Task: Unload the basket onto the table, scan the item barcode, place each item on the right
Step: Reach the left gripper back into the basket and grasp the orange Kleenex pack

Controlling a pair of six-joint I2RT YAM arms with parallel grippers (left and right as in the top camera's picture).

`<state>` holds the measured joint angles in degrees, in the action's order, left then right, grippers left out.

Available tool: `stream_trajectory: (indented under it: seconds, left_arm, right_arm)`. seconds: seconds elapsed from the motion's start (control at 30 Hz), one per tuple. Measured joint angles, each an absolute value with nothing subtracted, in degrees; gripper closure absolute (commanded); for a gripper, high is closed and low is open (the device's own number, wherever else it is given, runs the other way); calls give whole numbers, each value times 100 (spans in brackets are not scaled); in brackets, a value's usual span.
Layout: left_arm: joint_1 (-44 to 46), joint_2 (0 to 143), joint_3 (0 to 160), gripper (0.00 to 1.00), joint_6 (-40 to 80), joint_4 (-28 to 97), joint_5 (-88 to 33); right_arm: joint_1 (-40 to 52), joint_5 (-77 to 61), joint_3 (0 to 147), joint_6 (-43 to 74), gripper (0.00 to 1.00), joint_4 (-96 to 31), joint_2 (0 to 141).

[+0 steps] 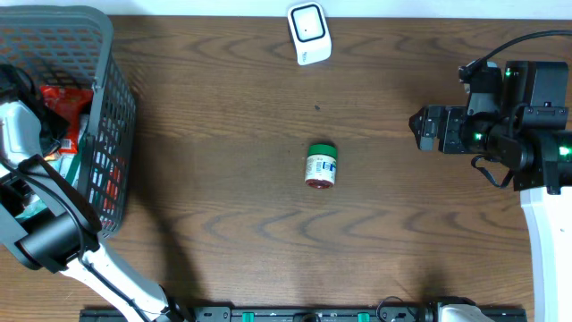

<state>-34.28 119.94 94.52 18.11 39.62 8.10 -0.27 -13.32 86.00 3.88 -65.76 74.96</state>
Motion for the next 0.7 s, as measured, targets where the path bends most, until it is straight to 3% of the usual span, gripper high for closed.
stream_trajectory:
  seconds: [0.27, 0.7]
  left_arm:
    - [-3428, 11629, 9404, 93, 1822, 3988, 805]
    - [-3050, 8399, 9389, 92, 1824, 4639, 620]
  right_arm:
    - [-27, -1332, 8600, 388, 1, -6578, 7496]
    - [-27, -1332, 8600, 386, 1, -6578, 7496]
